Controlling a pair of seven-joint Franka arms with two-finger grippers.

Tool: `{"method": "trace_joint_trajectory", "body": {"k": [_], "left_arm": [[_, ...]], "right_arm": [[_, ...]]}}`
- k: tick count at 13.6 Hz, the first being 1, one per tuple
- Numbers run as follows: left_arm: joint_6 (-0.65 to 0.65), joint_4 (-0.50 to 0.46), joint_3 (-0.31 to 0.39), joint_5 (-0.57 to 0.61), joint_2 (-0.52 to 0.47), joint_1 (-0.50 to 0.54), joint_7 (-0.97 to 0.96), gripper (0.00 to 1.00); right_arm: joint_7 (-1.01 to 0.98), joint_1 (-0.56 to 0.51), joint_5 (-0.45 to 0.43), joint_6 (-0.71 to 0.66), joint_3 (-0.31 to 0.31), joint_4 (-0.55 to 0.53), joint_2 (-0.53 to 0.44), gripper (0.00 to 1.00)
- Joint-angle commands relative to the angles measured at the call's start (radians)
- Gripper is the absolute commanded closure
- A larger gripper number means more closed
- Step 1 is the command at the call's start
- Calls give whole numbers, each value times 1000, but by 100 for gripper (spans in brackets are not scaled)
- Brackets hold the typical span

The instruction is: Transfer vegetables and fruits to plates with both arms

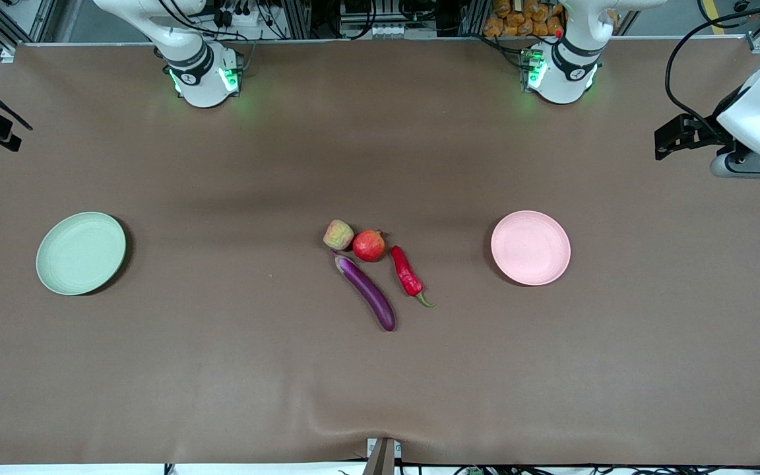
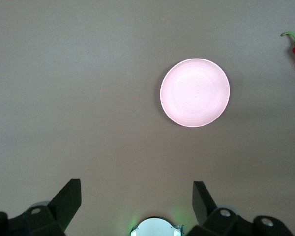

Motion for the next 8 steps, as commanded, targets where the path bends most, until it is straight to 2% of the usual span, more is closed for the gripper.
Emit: {"method": "trace_joint_trajectory", "body": {"k": [1,8], "left_arm": [[5,9,-4,-1,3,8,19,0],[5,11,-4,-1,10,8,19,0]], "right_arm": [[-5,-12,4,-14,8,21,7,0],[-5,-4,10,-17,10,20,7,0]]}}
